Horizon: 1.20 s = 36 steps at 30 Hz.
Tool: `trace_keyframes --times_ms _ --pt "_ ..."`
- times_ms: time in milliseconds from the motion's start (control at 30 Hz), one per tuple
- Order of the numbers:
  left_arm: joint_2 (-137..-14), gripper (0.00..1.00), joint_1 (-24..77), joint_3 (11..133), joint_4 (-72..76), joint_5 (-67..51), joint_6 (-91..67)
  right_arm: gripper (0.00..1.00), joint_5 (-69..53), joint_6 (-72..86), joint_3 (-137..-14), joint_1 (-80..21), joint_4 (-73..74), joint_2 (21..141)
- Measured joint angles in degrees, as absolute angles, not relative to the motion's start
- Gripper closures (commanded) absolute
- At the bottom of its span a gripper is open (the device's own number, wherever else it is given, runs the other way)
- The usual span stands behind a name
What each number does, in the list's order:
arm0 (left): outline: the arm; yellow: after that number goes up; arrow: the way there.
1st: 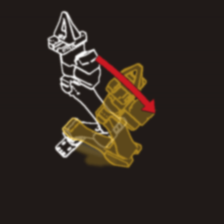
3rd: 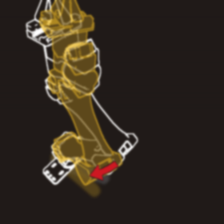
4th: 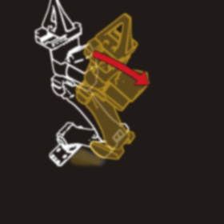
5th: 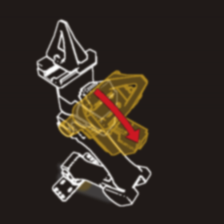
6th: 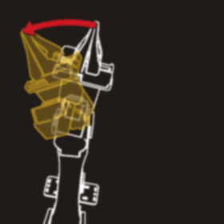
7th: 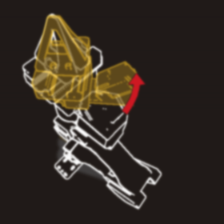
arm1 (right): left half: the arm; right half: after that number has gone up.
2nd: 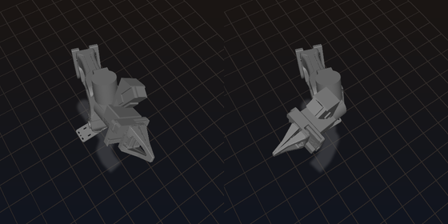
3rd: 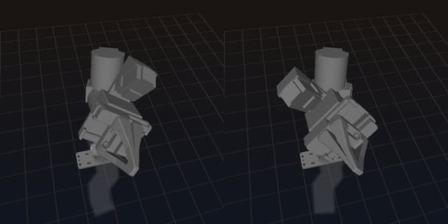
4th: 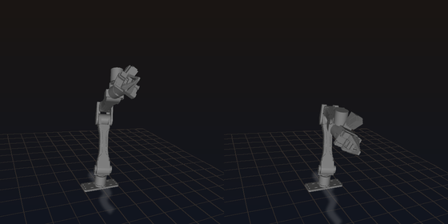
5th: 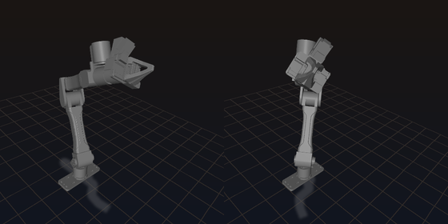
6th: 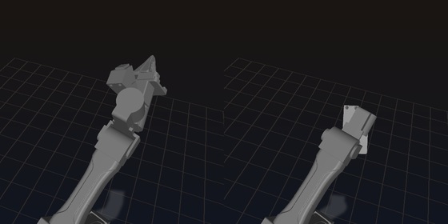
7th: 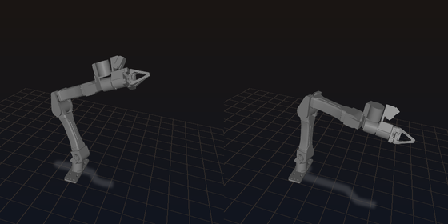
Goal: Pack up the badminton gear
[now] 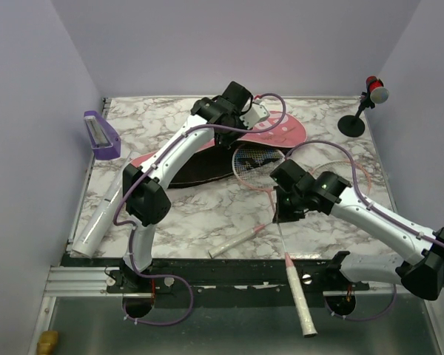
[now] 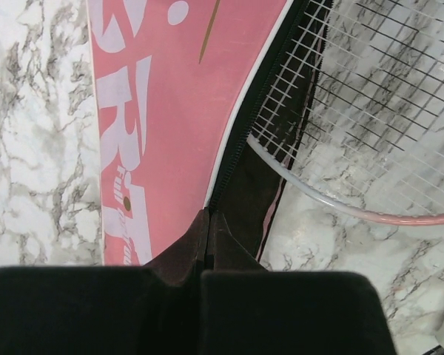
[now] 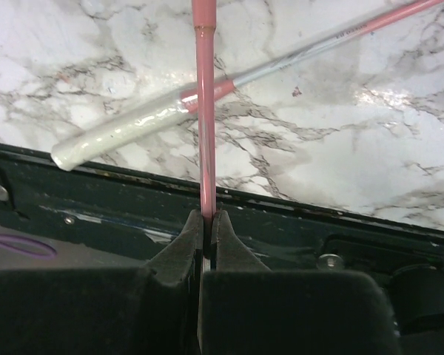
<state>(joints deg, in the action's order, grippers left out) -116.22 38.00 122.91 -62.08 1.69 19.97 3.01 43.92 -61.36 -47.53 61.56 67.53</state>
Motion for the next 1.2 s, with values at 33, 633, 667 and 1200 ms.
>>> trace_keyframes --times_ms 33,633,667,1200 --pt "-116.22 1.0 37.98 122.74 -62.13 1.06 19.53 0.99 3.01 44.86 -61.36 -47.53 60.86 67.99" --pt "-111.59 1.0 37.91 113.93 -62.48 -11.55 13.32 0.99 9.89 54.08 -66.85 -47.57 48.97 82.87" --pt "-111.26 1.0 37.76 113.69 -62.5 -12.6 12.91 0.99 10.41 54.39 -67.05 -47.57 48.86 83.18" --pt "-106.74 1.0 32.1 110.21 -62.57 -28.77 7.31 1.0 17.06 60.03 -77.91 -47.27 40.45 98.85"
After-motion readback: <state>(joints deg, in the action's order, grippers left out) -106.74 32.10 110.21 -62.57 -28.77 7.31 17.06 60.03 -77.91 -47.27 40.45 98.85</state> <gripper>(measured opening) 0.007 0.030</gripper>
